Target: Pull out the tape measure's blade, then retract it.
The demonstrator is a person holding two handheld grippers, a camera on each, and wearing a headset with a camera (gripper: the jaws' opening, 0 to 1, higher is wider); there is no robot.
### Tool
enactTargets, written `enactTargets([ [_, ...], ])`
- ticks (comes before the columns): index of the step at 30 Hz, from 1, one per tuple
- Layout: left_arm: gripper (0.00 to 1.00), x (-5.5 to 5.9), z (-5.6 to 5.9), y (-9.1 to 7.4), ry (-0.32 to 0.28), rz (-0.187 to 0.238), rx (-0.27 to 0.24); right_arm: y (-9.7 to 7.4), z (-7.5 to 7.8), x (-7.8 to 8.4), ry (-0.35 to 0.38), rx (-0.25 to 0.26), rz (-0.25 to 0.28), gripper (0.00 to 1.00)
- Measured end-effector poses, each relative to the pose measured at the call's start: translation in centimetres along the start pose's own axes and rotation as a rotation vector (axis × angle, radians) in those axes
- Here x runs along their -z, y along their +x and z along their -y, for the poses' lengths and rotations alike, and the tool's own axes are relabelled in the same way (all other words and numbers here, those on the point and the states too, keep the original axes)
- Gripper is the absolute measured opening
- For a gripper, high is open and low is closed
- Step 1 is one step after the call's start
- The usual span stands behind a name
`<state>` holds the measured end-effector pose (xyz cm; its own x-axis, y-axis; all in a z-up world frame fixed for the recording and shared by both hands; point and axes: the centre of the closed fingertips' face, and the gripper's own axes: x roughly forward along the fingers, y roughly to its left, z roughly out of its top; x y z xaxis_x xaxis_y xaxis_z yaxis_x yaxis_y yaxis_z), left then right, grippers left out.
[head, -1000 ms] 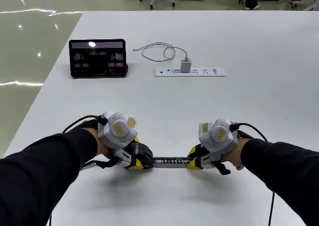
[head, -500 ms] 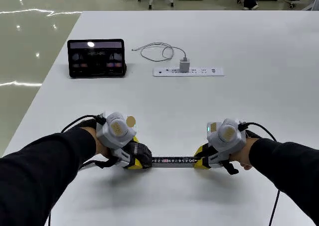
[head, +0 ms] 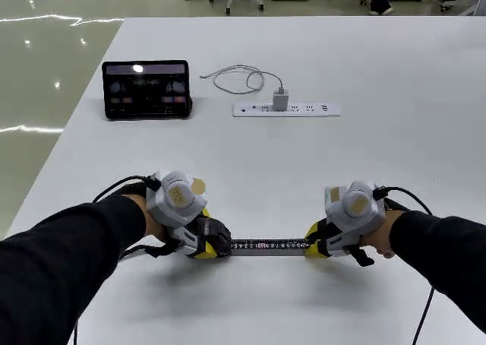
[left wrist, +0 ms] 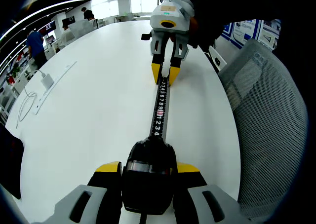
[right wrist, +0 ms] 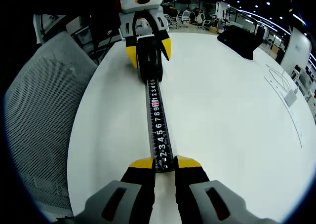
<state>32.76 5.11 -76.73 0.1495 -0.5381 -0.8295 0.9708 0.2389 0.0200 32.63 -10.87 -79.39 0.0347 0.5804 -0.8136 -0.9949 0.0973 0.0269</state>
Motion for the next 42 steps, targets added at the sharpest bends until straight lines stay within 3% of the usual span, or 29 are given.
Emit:
enactTargets([
  [42,0.36,-0.1,0.1,-0.1,-0.01,0.017,-0.009,-2.5,0.5,3.4,0.021,0.016,-0.018,0.1],
])
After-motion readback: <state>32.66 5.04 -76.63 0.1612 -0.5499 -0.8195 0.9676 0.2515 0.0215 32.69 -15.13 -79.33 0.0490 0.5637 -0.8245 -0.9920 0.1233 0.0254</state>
